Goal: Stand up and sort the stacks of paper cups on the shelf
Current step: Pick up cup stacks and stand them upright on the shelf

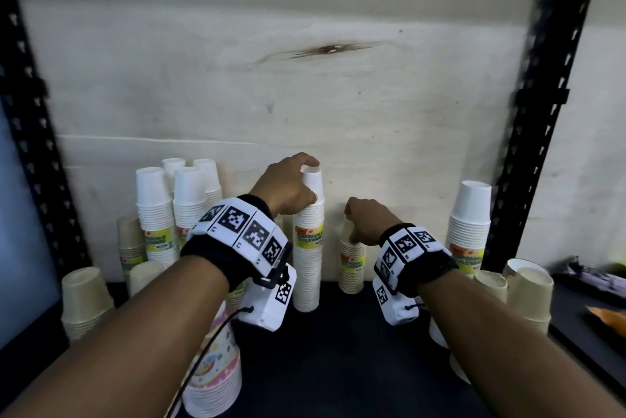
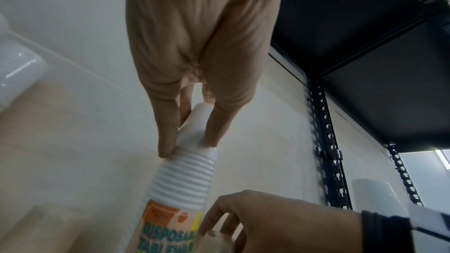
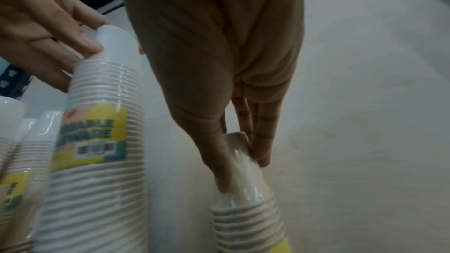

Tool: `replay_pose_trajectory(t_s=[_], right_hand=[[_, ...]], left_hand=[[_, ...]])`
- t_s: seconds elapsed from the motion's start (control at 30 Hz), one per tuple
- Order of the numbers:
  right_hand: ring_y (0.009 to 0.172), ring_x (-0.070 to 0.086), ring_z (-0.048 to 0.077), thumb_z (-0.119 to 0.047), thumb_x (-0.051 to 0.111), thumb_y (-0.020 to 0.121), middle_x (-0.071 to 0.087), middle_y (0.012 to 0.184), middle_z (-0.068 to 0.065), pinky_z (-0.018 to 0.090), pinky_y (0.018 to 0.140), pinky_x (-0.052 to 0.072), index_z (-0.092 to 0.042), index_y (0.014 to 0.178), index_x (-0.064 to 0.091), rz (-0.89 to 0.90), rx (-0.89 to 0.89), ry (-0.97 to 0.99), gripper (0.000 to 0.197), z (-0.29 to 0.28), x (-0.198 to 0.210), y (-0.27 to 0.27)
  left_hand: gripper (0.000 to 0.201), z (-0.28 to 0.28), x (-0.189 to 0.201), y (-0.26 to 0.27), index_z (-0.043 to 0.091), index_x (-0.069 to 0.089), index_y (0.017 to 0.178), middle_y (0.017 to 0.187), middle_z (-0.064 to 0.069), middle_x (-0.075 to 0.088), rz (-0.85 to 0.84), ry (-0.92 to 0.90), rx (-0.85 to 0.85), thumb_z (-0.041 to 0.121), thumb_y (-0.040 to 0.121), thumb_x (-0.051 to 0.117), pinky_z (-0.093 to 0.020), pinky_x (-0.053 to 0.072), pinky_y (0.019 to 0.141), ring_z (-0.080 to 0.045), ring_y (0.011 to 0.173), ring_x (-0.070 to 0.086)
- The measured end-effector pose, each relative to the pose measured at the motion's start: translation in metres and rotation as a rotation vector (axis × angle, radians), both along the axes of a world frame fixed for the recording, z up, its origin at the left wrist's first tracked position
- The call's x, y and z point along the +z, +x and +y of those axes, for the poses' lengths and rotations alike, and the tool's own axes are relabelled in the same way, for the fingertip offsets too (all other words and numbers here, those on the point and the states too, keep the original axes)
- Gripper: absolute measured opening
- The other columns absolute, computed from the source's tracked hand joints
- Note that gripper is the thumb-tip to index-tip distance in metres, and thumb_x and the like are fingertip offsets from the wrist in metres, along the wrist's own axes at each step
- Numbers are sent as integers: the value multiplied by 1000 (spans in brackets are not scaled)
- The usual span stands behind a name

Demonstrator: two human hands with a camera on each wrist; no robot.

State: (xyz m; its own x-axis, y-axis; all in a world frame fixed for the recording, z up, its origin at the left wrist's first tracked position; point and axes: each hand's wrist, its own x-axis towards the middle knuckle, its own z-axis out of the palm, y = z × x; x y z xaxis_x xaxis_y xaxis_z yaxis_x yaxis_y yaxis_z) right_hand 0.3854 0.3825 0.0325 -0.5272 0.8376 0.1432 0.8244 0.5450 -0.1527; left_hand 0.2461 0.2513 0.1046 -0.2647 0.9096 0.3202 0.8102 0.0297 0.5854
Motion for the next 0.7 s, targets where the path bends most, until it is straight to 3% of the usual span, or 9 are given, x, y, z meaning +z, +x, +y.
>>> replay_pose_trajectory(t_s=[0.13, 0.3, 0.47, 0.7], right_hand=[[115, 52, 30, -10, 70, 80, 51, 126, 12, 31, 83, 41, -18, 126, 51, 31, 10, -4, 51, 8, -4, 4], [119, 48, 29, -9, 67, 81, 51, 127, 11, 31, 86, 41, -20, 129, 51, 77, -5, -3, 52, 13, -11, 7], [112, 53, 32, -7, 64, 83, 47, 125, 11, 33, 89, 44, -20, 131, 50, 128, -45, -17, 52, 10, -17, 11], [110, 56, 36, -14, 63, 86, 44, 129, 14, 38, 90, 50, -15, 136, 42, 157, -70, -25, 55, -5, -15, 14]], left_hand=[[60, 17, 0, 4, 26, 44, 139, 135, -7, 52, -24, 3, -5, 6, 85, 63, -25, 40, 81, -25, 114, 53], [61, 31, -9, 3, 26, 42, 141, 139, -7, 50, -21, -20, -24, 4, 86, 58, -26, 42, 86, -26, 120, 51], [64, 35, -13, 0, 27, 40, 144, 144, -3, 48, -36, -13, -67, 2, 87, 53, -35, 43, 103, -25, 126, 49], [61, 37, -13, -7, 26, 44, 141, 141, 0, 51, 8, 27, -35, 13, 85, 66, -27, 42, 97, -21, 124, 50]])
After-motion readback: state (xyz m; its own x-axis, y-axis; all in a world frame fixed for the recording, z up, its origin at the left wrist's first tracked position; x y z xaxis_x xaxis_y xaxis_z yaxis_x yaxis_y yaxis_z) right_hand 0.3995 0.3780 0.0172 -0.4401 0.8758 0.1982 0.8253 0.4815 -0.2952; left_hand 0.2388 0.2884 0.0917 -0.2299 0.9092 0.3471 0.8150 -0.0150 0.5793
